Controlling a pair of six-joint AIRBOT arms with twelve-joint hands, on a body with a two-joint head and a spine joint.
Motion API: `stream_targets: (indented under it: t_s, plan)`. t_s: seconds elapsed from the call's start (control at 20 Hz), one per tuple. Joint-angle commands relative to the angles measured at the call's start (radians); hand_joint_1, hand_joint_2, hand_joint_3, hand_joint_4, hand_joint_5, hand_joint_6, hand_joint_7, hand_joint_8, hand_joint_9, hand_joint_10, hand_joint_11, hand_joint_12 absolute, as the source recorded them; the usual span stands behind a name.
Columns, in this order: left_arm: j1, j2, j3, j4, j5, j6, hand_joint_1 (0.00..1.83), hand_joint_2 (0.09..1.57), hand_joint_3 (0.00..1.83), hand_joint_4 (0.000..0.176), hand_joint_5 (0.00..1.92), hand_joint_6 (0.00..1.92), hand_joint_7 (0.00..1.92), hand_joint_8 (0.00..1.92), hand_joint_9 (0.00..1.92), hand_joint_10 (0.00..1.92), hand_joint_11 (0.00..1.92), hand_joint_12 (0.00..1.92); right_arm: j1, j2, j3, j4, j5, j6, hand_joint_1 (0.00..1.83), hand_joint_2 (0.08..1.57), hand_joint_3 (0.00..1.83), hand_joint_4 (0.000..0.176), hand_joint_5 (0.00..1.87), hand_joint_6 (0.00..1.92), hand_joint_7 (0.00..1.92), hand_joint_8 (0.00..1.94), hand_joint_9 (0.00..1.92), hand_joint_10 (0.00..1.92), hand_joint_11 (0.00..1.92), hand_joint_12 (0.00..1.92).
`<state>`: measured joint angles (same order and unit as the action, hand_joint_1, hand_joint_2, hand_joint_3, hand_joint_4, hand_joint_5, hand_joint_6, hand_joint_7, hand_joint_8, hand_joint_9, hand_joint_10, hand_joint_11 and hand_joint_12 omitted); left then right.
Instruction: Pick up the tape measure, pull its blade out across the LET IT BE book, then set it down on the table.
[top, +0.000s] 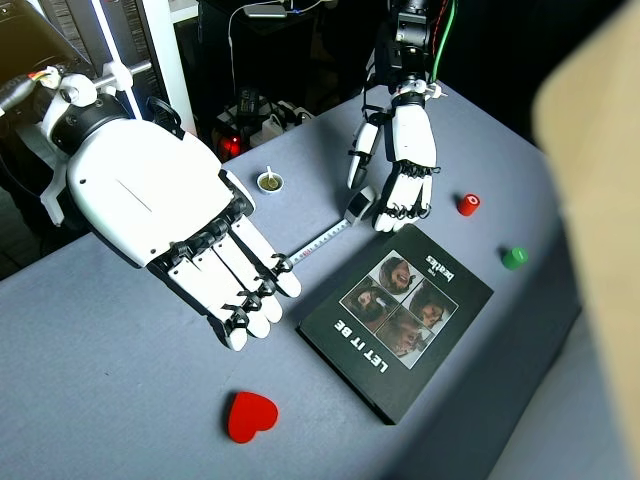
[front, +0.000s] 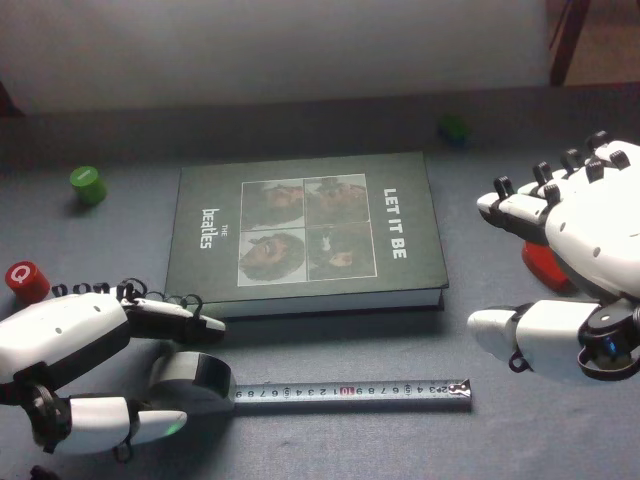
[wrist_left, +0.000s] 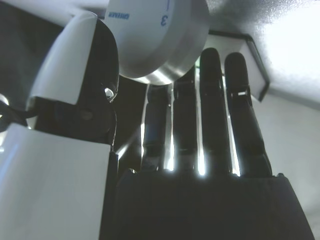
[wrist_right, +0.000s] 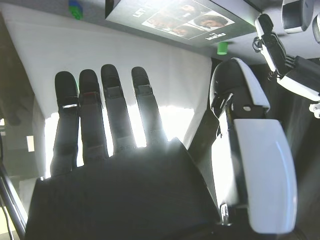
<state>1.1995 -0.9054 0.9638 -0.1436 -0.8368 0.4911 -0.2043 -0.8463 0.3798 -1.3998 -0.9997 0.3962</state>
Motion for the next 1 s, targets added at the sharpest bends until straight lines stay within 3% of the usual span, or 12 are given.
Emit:
stream_targets:
  t_s: [0.0,0.5,0.6,0.65,0.7,0.75,0.95]
  plan:
    - [-0.004,-0.007,0.005,-0.001,-0.105,-0.003,0.97,1.11,0.00,0.000,0.57,0.00,0.58,0.00,0.51,0.00,0.17,0.90,0.009,0.001,-0.005,-0.078,-0.011,0.004,0.07,1.18,0.00,0.070,0.13,0.00,0.21,0.00,0.21,0.00,0.00,0.84]
    - [0.001,-0.022,0.008,0.003,-0.102,0.014,0.97,1.11,0.00,0.000,0.58,0.01,0.62,0.01,0.55,0.01,0.20,0.90,0.005,-0.002,-0.005,-0.078,-0.010,0.006,0.07,1.18,0.00,0.070,0.13,0.00,0.21,0.00,0.18,0.00,0.00,0.77]
    - [0.000,-0.023,0.008,0.003,-0.102,0.014,1.09,1.14,0.00,0.000,0.76,0.01,0.86,0.01,0.81,0.03,0.47,0.90,0.004,-0.002,-0.005,-0.078,-0.010,0.006,0.07,1.18,0.00,0.070,0.12,0.00,0.19,0.00,0.17,0.00,0.00,0.78]
    - [-0.001,-0.024,0.009,0.003,-0.102,0.014,1.21,1.19,0.00,0.000,0.76,0.95,0.99,0.83,0.96,0.04,0.61,0.91,0.003,-0.003,-0.005,-0.078,-0.010,0.006,0.07,1.18,0.00,0.070,0.13,0.00,0.19,0.00,0.17,0.00,0.00,0.78]
    - [-0.002,-0.025,0.009,0.003,-0.102,0.017,1.21,1.19,0.00,0.000,0.76,0.95,0.99,0.83,0.96,0.04,0.61,0.91,0.002,-0.003,-0.005,-0.078,-0.010,0.006,0.07,1.18,0.00,0.070,0.13,0.00,0.19,0.00,0.17,0.00,0.00,0.78]
    - [-0.003,-0.027,0.008,0.003,-0.102,0.017,1.36,1.16,0.00,0.000,0.81,0.99,0.92,1.10,0.86,1.32,0.84,1.21,0.001,-0.004,-0.005,-0.078,-0.010,0.006,0.08,1.18,0.00,0.070,0.14,0.00,0.19,0.00,0.18,0.00,0.00,0.80]
    - [-0.005,-0.026,-0.003,0.003,-0.107,0.014,1.37,1.14,0.00,0.000,0.91,0.84,0.92,1.11,0.87,1.40,0.90,1.35,0.000,-0.005,-0.005,-0.078,-0.010,0.005,0.08,1.18,0.00,0.069,0.15,0.00,0.23,0.01,0.21,0.01,0.00,0.85]
